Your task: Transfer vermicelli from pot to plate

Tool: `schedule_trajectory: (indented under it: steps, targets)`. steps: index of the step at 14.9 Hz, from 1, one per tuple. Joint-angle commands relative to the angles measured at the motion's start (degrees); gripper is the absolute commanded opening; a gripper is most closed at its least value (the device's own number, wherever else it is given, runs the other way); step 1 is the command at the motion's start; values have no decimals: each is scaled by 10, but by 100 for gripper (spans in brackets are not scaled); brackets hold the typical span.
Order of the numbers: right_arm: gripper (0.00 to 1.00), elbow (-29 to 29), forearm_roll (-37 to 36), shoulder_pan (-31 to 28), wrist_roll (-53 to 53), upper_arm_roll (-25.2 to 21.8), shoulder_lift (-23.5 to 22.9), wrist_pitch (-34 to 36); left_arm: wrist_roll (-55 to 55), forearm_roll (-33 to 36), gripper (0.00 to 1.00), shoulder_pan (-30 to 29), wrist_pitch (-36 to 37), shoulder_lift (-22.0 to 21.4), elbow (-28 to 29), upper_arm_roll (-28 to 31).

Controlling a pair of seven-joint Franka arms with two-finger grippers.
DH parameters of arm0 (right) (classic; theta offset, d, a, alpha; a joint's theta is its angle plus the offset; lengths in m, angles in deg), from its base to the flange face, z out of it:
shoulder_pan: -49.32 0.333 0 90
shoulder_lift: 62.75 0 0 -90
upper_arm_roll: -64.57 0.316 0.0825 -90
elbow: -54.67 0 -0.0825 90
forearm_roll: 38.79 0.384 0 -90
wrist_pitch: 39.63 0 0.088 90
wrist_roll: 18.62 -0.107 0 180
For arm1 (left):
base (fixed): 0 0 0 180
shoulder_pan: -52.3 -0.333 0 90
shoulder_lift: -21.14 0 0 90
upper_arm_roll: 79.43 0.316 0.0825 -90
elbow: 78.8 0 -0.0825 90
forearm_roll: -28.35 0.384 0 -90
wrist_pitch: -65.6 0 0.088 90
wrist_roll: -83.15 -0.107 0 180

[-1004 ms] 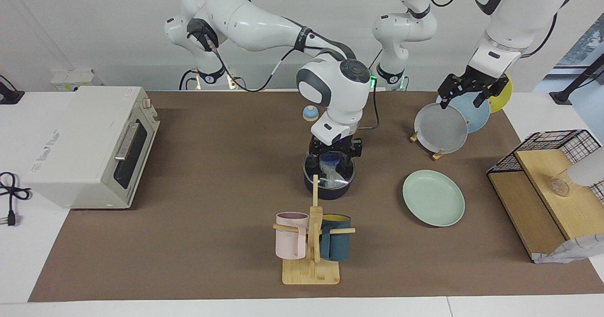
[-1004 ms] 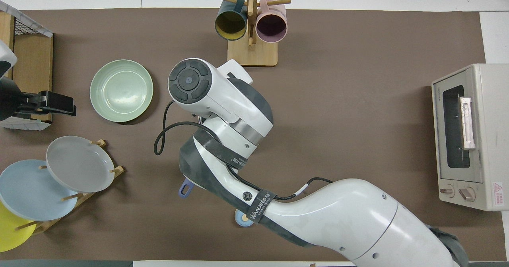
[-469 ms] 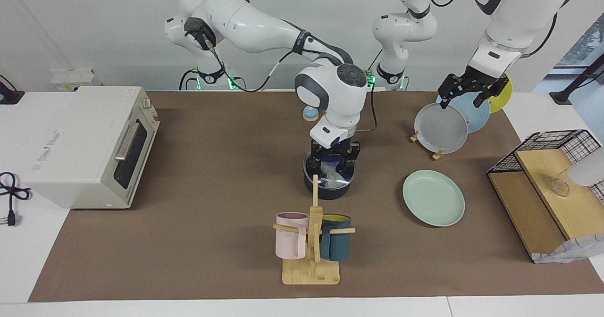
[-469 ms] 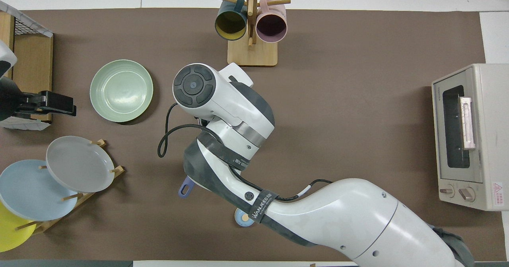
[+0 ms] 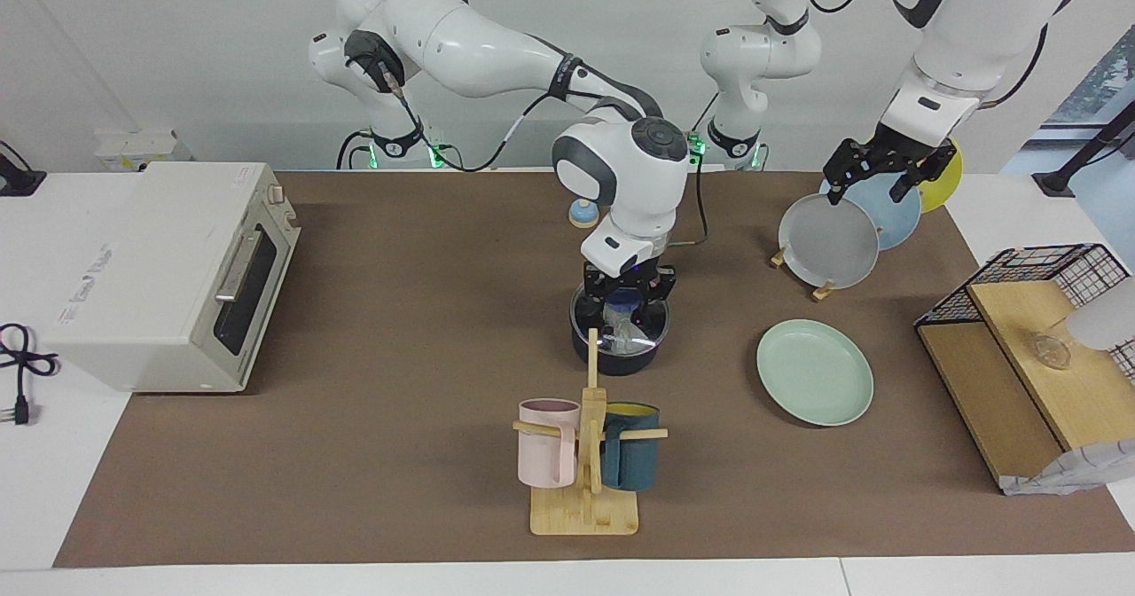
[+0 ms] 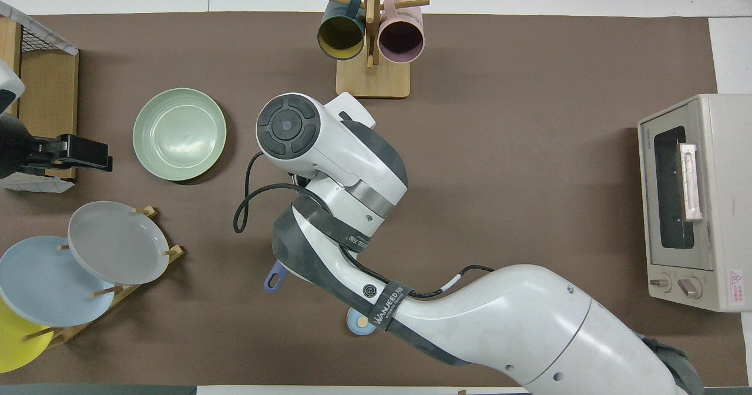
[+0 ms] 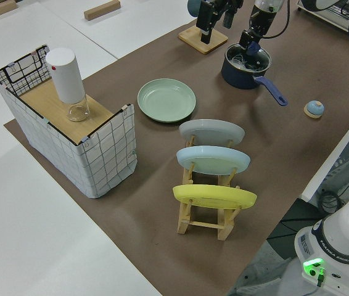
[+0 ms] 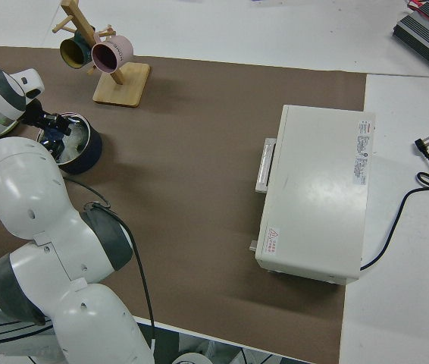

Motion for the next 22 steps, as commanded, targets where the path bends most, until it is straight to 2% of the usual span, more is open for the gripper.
schedule_trajectory:
  steps: [1,7,11,13,19,21,22]
  targets:
    - [72,21,3,-8,5,12,13,-12,-2,5,100,2,-5,-11,9,3]
    - [73,21,3,-5,5,12,13,-10,-3,5,100,0,-6,-11,9,3]
    - [100,22,2,-4,4,12,14,-12,-3,5,100,-1,-7,-10,9,3]
    - [100,22,1,-4,5,12,14,-11,-3,6,100,-1,-7,-10,9,3]
    - [80,20,-2,-3,7,12,15,1,-2,5,100,-1,-8,-10,9,3]
    - [65,19,-2,-3,14,13,14,4,-2,5,100,-1,-8,-10,9,3]
    - [62,19,-2,-3,17,13,14,4,-2,5,100,-1,-8,-10,9,3]
